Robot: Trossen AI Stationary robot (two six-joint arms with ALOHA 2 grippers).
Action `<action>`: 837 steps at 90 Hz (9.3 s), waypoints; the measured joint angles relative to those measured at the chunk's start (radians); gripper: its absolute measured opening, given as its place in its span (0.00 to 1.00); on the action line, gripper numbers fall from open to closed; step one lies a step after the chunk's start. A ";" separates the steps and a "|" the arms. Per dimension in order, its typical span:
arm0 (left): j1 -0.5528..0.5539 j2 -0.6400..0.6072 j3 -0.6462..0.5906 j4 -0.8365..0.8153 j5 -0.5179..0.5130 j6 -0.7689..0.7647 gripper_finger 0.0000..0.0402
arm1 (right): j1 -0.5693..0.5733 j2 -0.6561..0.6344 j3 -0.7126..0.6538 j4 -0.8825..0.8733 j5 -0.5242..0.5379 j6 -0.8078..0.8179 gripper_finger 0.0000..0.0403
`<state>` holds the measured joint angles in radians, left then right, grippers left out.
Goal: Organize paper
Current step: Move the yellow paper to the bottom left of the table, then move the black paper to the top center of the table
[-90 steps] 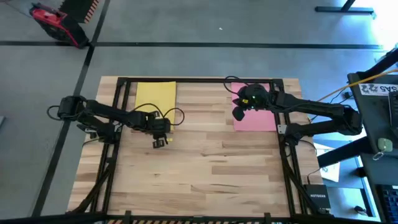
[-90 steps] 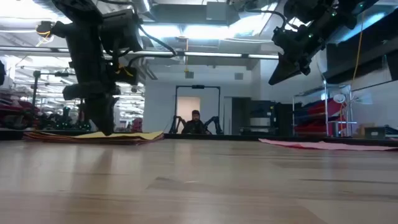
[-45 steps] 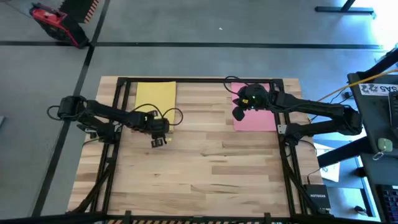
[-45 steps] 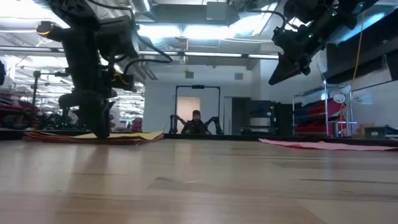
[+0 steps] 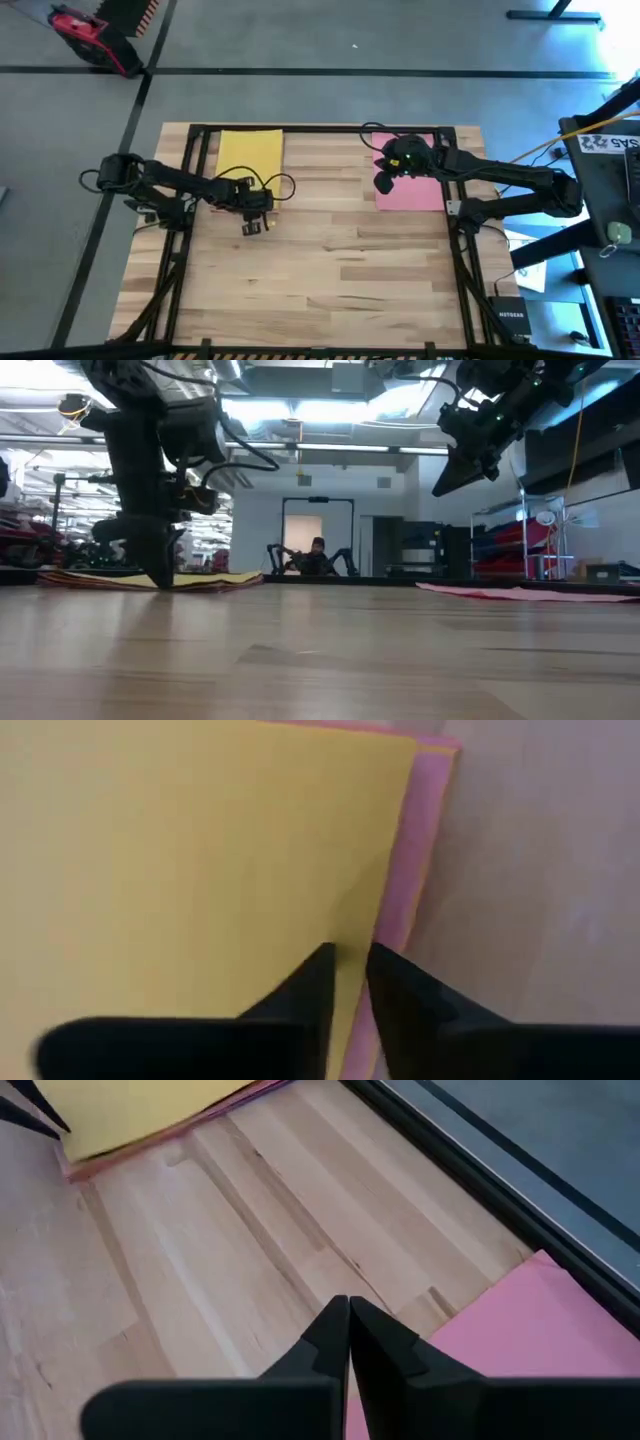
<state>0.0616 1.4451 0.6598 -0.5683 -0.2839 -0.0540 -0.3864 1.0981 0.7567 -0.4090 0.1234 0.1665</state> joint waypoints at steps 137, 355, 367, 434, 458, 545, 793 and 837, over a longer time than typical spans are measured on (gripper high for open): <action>-0.835 0.049 0.135 0.390 0.425 -1.081 0.00 | 0.000 0.000 0.000 -0.009 -0.002 -0.045 0.00; -0.665 -0.043 -0.037 -0.057 0.052 -1.799 0.00 | 0.000 0.000 0.000 -0.002 -0.004 -0.101 0.00; -0.622 -0.087 -0.036 -0.061 0.013 -1.739 0.00 | 0.000 0.000 0.000 -0.001 -0.004 -0.101 0.00; -0.593 0.003 -0.013 -0.080 0.059 -1.392 0.00 | 0.000 0.000 0.000 -0.003 -0.004 -0.096 0.00; -0.720 0.010 -0.012 -0.051 0.108 -1.537 0.00 | 0.000 0.000 0.000 -0.003 -0.004 -0.095 0.00; -0.495 -0.181 0.049 -0.107 0.011 -0.947 0.01 | 0.000 0.000 0.000 -0.003 -0.004 -0.094 0.00; 0.002 0.015 0.171 -0.094 0.126 0.090 0.00 | 0.000 0.000 0.000 -0.004 0.046 -0.093 0.00; 0.002 0.015 0.257 -0.015 0.170 0.149 0.00 | 0.000 0.000 0.000 -0.004 0.045 -0.093 0.00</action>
<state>0.0635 1.4597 0.9173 -0.5838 -0.1140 0.0950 -0.3866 1.0977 0.7563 -0.4129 0.1688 0.0731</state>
